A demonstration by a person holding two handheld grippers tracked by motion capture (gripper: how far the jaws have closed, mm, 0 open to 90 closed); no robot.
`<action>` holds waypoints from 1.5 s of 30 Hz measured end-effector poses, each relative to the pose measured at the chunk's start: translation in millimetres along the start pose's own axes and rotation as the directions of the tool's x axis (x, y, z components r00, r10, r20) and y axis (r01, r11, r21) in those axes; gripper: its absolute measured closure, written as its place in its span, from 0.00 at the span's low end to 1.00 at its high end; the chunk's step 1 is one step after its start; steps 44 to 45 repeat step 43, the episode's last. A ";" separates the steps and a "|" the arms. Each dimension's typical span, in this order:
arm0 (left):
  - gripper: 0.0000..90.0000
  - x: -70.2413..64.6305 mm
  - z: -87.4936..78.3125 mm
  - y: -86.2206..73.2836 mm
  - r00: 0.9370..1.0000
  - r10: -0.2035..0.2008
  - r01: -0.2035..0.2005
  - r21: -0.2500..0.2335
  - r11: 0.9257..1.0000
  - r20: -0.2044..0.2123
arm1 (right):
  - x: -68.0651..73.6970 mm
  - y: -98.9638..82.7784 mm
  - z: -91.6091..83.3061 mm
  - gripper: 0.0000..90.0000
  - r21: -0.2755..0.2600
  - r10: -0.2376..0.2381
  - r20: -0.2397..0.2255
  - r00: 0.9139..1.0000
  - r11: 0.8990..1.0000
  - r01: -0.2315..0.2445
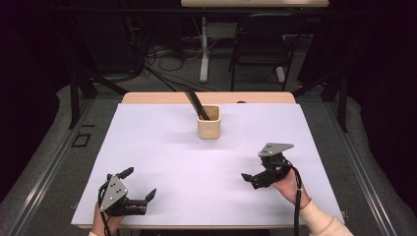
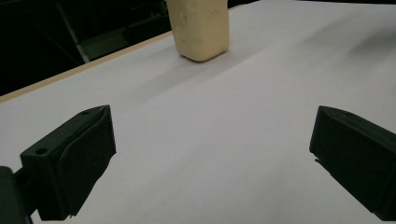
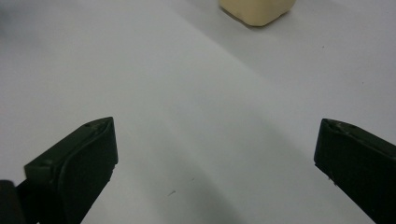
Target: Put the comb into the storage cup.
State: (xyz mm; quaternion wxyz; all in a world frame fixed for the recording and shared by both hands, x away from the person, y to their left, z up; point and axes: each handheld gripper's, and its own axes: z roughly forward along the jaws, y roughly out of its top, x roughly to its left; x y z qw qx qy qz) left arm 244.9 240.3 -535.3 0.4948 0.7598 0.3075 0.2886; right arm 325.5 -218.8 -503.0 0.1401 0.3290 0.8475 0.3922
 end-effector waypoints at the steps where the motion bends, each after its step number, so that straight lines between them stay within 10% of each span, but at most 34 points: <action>1: 0.00 0.0 0.1 -0.1 1.000 -0.001 0.001 -0.002 1.000 0.000 | 0.7 -2.6 -1.0 0.00 0.000 -0.001 0.004 1.000 1.000 0.001; 45: 0.00 0.7 1.0 -0.4 1.000 -0.005 0.005 0.005 1.000 0.002 | 25.3 -62.5 -41.3 0.00 -0.077 -0.060 0.115 0.992 0.995 0.070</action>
